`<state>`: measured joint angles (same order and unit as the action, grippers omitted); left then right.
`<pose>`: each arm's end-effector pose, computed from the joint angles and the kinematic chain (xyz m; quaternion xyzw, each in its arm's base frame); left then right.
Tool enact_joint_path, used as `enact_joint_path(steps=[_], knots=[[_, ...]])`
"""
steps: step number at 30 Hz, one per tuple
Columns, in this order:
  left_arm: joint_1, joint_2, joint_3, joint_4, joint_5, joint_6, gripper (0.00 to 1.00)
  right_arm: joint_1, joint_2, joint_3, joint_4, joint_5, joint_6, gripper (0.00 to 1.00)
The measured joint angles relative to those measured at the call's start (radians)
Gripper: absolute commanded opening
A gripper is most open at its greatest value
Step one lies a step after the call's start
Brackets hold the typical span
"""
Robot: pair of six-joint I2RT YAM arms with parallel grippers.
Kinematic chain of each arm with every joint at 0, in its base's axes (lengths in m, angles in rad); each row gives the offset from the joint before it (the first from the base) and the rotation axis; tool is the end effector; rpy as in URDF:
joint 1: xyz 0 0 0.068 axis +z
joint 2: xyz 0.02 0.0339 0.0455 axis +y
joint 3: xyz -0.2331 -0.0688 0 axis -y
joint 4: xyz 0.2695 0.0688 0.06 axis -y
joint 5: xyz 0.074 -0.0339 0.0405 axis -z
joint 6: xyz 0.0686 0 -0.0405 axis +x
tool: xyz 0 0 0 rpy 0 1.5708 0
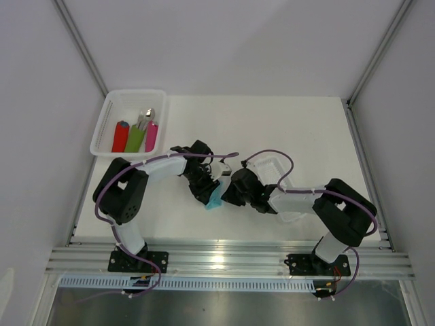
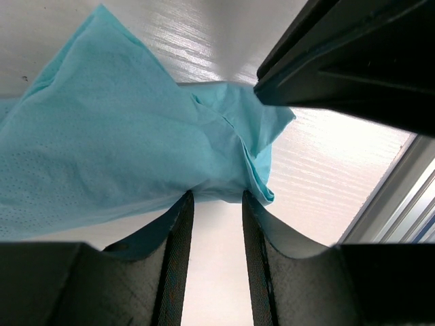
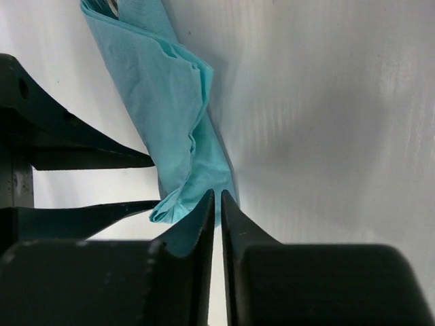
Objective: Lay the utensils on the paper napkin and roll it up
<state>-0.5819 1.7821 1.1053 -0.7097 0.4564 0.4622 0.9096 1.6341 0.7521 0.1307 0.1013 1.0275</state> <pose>0.2686 -0.2129 0.0861 0.5017 0.8304 -0.2302 0.0760 0.2243 0.2770 0.0791 0.0741 0.9133 0.3016 0.2637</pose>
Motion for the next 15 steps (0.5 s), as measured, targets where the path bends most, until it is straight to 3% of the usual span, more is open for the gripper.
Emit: enact_joint_path(steps=[7, 15], knots=[[0.000, 0.000, 0.000, 0.000, 0.000, 0.000, 0.38, 0.003, -0.003, -0.018, 0.002, -0.005, -0.001, 0.00], [0.000, 0.000, 0.000, 0.000, 0.002, 0.000, 0.38, 0.007, 0.042, -0.018, 0.060, -0.048, 0.000, 0.00]])
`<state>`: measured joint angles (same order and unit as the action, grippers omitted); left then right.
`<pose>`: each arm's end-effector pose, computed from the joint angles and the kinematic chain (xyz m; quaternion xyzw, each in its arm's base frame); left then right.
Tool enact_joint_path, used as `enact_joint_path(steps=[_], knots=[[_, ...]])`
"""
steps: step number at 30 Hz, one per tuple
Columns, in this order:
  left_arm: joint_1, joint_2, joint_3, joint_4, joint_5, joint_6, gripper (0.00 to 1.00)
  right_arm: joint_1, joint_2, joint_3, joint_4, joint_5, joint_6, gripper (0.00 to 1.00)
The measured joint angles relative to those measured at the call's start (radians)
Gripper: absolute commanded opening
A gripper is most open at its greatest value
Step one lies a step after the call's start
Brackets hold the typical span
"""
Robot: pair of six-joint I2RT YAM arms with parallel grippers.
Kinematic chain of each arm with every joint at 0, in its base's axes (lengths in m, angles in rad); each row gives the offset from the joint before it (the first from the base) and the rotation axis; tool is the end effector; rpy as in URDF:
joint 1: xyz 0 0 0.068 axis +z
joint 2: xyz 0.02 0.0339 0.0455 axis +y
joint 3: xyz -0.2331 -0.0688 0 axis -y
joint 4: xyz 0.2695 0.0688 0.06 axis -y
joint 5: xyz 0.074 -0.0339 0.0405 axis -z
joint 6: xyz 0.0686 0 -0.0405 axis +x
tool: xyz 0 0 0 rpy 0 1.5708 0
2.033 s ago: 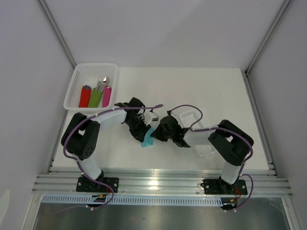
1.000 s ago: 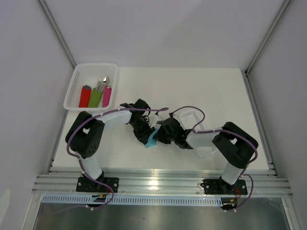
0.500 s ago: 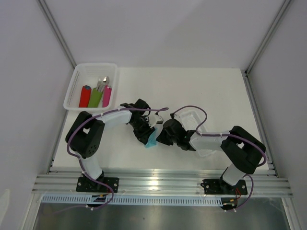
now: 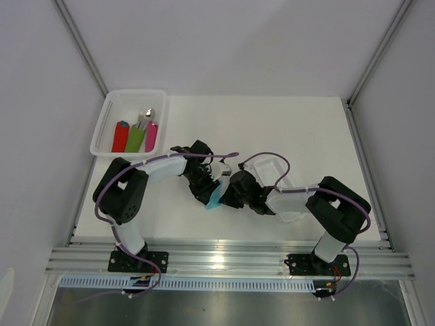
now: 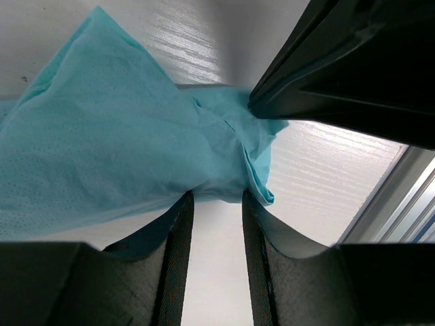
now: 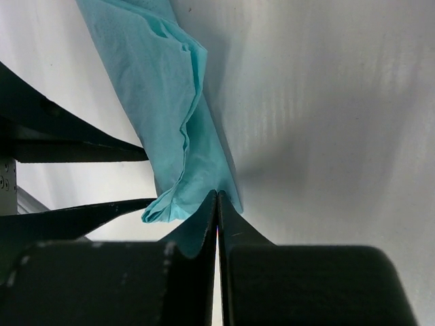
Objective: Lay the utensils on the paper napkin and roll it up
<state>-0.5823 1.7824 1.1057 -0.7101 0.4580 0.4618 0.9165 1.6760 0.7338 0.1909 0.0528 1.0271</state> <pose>0.2685 -0.2131 0.0862 0.5017 0.8302 -0.2310 0.0757 0.2193 0.2800 0.0653 0.0612 0.9149 0.3153 0.2445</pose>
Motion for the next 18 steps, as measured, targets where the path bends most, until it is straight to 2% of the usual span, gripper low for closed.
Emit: enact_joint_path(steps=[8, 18], knots=[[0.000, 0.001, 0.003, -0.003, 0.010, 0.000, 0.38, 0.005, 0.056, 0.000, 0.078, -0.051, 0.018, 0.00], [-0.003, 0.019, 0.028, -0.022, 0.020, -0.001, 0.38, 0.003, 0.065, 0.001, 0.092, -0.068, 0.020, 0.00]])
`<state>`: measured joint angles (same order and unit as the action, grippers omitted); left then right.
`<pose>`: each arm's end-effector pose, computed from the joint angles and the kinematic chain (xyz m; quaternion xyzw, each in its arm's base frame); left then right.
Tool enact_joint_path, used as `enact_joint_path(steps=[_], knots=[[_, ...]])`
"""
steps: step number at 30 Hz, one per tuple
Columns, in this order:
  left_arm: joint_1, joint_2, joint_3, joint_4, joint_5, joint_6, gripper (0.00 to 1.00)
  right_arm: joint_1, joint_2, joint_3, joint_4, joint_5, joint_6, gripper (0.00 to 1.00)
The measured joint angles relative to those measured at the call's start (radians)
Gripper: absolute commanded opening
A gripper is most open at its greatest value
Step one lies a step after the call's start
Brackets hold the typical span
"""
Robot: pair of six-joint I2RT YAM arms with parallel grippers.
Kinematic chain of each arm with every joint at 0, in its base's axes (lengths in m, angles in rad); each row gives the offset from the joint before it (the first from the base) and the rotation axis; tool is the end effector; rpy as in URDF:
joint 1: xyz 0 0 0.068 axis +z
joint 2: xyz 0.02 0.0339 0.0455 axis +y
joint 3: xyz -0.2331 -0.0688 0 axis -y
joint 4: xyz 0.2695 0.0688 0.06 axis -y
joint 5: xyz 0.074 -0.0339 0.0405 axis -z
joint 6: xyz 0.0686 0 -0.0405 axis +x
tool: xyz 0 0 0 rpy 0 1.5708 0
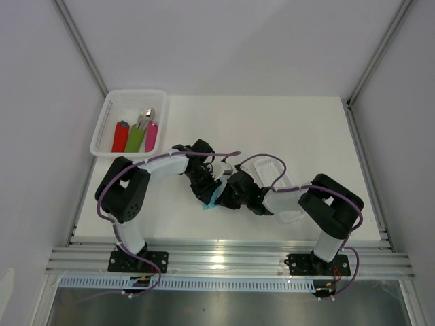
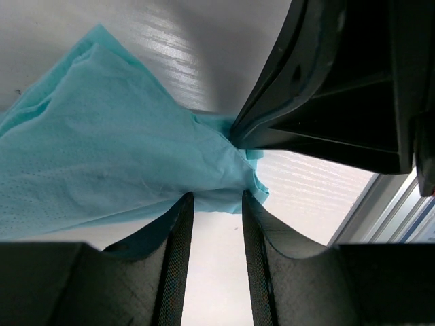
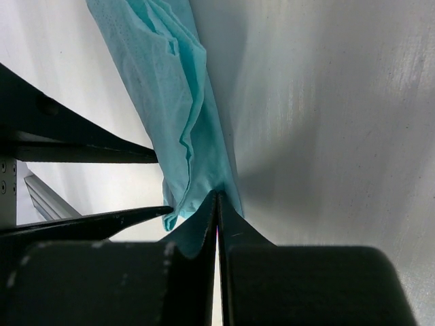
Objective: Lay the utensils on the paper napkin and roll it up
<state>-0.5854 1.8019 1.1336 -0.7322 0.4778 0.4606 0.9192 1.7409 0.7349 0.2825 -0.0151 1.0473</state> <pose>0.2701 -0.2169 0.0875 0.5010 0.8286 -0.2405 0.0678 0.2183 0.2879 0.0533 0.0552 0.9099 0.3460 0.2221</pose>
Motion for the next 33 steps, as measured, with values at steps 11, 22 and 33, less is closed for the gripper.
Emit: enact_joint_path(steps=[11, 22, 33], knots=[[-0.014, 0.010, 0.016, -0.011, 0.001, 0.000, 0.38, 0.000, 0.000, 0.000, 0.002, -0.002, -0.001, 0.00], [-0.014, 0.018, 0.019, -0.012, 0.007, -0.008, 0.38, 0.000, 0.000, -0.001, 0.005, -0.005, 0.000, 0.00], [-0.018, 0.018, 0.016, 0.005, 0.034, -0.016, 0.38, 0.001, -0.026, -0.032, 0.035, -0.015, 0.027, 0.00]])
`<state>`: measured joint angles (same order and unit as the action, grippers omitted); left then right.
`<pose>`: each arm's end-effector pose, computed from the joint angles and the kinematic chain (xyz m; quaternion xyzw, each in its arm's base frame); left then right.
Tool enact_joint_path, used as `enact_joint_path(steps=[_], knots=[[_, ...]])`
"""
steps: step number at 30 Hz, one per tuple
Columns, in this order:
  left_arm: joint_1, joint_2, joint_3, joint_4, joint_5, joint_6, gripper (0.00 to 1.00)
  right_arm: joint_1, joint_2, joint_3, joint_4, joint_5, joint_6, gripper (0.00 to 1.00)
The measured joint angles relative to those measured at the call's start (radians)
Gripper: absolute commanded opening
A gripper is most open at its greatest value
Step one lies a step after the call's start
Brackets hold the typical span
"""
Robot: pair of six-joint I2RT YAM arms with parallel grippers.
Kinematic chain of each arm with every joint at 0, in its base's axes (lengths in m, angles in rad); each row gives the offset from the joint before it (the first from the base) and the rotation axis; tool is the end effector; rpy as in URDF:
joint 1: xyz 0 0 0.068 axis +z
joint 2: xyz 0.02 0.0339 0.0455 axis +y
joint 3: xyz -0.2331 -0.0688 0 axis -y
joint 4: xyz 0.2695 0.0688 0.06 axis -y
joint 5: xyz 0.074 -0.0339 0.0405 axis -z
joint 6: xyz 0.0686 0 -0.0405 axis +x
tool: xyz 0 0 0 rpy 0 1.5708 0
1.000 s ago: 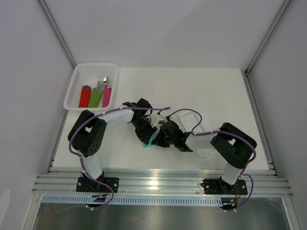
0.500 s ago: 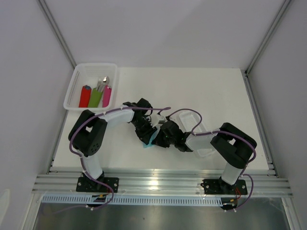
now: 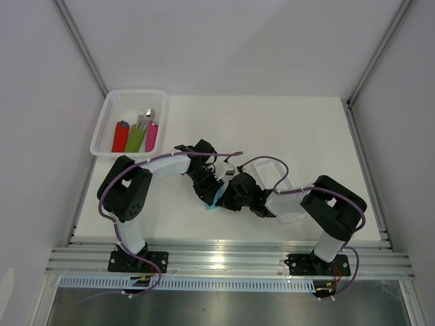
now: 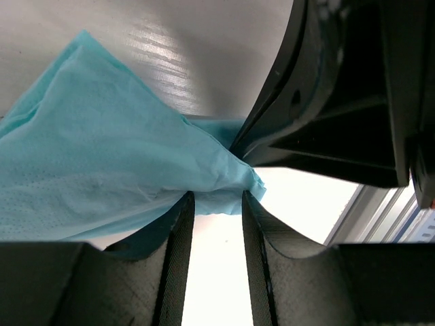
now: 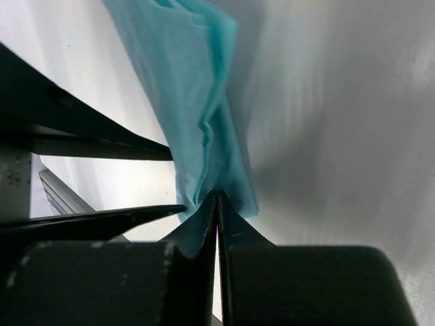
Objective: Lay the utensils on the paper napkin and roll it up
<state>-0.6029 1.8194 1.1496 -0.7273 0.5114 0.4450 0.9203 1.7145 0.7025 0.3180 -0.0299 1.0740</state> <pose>0.2684 -0.2256 0.0873 0.5012 0.8236 -0.2578 0.0638 0.2144 0.2851 0.0563 0.0632 0.9031 0.3638 0.2190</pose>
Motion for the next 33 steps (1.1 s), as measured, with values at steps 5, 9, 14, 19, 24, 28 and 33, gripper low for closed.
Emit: enact_joint_path(steps=[5, 9, 14, 19, 24, 28, 33], knots=[[-0.003, 0.000, 0.000, 0.008, -0.002, -0.001, 0.39, -0.009, 0.000, -0.022, 0.019, -0.015, 0.030, 0.00], [-0.004, 0.000, 0.000, 0.010, -0.005, -0.001, 0.39, -0.010, -0.001, -0.029, 0.024, -0.013, 0.045, 0.00], [-0.006, 0.000, 0.000, 0.011, -0.009, -0.001, 0.38, -0.010, -0.031, -0.037, -0.004, -0.005, 0.044, 0.00], [-0.010, 0.000, 0.000, 0.014, -0.011, -0.001, 0.39, -0.029, -0.086, -0.057, -0.017, -0.005, 0.044, 0.01], [-0.013, 0.000, 0.000, 0.019, -0.012, -0.001, 0.39, -0.051, -0.111, -0.059, -0.011, -0.005, 0.047, 0.25], [-0.014, 0.000, 0.000, 0.020, -0.011, -0.001, 0.39, -0.071, -0.110, -0.059, -0.002, -0.006, 0.045, 0.35], [-0.014, 0.000, 0.000, 0.022, -0.012, -0.001, 0.39, -0.095, -0.073, -0.040, 0.011, -0.014, 0.032, 0.40]])
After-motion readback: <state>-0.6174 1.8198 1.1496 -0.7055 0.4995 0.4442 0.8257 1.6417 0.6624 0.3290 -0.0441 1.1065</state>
